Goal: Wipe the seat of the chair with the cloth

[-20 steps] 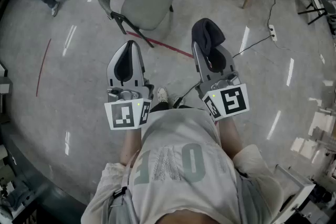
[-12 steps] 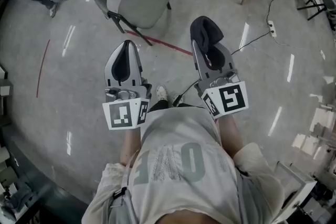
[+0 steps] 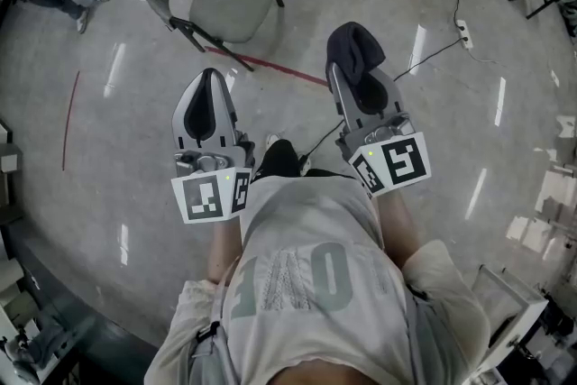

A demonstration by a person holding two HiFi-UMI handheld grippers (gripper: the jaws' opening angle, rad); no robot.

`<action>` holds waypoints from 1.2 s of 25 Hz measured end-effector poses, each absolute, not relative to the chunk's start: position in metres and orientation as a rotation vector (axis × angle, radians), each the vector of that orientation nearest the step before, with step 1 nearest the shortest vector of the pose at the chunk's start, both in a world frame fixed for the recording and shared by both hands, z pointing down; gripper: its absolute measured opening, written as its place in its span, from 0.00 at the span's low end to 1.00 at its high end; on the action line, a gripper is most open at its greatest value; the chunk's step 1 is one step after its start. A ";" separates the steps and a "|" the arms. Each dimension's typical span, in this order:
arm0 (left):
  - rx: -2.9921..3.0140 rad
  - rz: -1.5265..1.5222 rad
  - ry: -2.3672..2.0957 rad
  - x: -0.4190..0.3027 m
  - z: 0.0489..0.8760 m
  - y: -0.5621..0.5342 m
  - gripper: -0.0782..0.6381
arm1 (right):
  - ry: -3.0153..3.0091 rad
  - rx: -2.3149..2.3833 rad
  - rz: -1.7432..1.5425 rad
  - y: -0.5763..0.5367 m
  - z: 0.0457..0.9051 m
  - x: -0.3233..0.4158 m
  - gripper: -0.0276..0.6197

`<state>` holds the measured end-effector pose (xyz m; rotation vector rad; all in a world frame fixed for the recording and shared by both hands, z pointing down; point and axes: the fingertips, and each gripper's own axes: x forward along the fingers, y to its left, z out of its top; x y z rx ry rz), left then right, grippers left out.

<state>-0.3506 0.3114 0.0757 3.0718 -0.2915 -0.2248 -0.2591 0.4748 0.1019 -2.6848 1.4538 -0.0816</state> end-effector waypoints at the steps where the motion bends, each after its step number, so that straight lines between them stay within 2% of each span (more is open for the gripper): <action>1: 3.073 -0.217 -0.290 -0.348 0.079 0.312 0.13 | 1.447 -2.682 -0.102 0.476 0.107 -0.256 0.12; 8: 3.077 -0.236 -0.311 -0.312 0.091 0.291 0.13 | 1.431 -2.737 -0.104 0.479 0.129 -0.222 0.12; 13: 3.074 -0.242 -0.342 -0.268 0.128 0.262 0.13 | 1.419 -2.730 -0.095 0.461 0.165 -0.176 0.12; 19: 3.053 -0.128 -0.459 -0.185 0.160 0.198 0.13 | 1.557 -2.666 -0.195 0.385 0.183 -0.081 0.12; 25: 3.051 -0.148 -0.631 -0.081 0.139 0.100 0.13 | 1.818 -2.607 -0.133 0.268 0.146 0.045 0.12; 30: 3.027 -0.216 -0.824 -0.031 0.120 0.037 0.13 | 1.910 -2.534 -0.059 0.197 0.120 0.128 0.12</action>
